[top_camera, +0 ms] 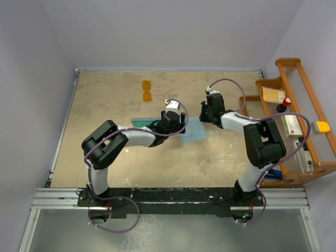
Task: Organize the sunglasses
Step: Adjust the glasses cleaning cloth at the center of the board.
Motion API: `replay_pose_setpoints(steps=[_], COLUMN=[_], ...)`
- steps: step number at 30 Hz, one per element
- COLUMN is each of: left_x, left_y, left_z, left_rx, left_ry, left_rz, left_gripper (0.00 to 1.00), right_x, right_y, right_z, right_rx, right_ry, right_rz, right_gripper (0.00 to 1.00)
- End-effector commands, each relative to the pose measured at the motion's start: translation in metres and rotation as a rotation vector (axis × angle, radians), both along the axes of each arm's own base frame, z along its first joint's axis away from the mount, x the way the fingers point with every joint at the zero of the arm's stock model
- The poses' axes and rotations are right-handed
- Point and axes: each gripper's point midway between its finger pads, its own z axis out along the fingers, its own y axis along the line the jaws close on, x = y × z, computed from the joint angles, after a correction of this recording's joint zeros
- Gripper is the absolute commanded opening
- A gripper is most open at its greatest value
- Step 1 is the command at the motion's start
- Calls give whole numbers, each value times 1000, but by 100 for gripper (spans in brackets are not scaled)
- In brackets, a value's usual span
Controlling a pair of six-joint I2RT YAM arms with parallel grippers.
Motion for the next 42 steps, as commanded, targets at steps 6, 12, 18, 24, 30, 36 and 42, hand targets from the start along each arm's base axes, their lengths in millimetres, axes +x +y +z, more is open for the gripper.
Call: replay_pose_setpoints(steps=[6,12,18,24,30,36,42], left_x=[18,20,20,19,19,18,16], left_y=[6,10,9,9,8,8,7], left_z=[19,22,26,27,28,29,28], left_rx=[-66,-88,-96,-100,-109,-112,-118], left_ry=[-45,-45,-47,-48,-47,-49,-45], left_rz=[44,43,36,33,29,27,20], left_gripper=[65,65,65,66,66,66,66], right_x=[8,-9,-26,-43,-60,-79,-84], right_y=[8,-2,-1,2,7,10,5], right_z=[18,16,1,-10,-18,-27,-26], right_rx=[28,17,22,19,0,-14,-24], right_ry=[-28,-37,5,36,55,75,73], right_rz=[31,16,34,50,68,71,50], right_gripper=[13,3,0,0,0,0,0])
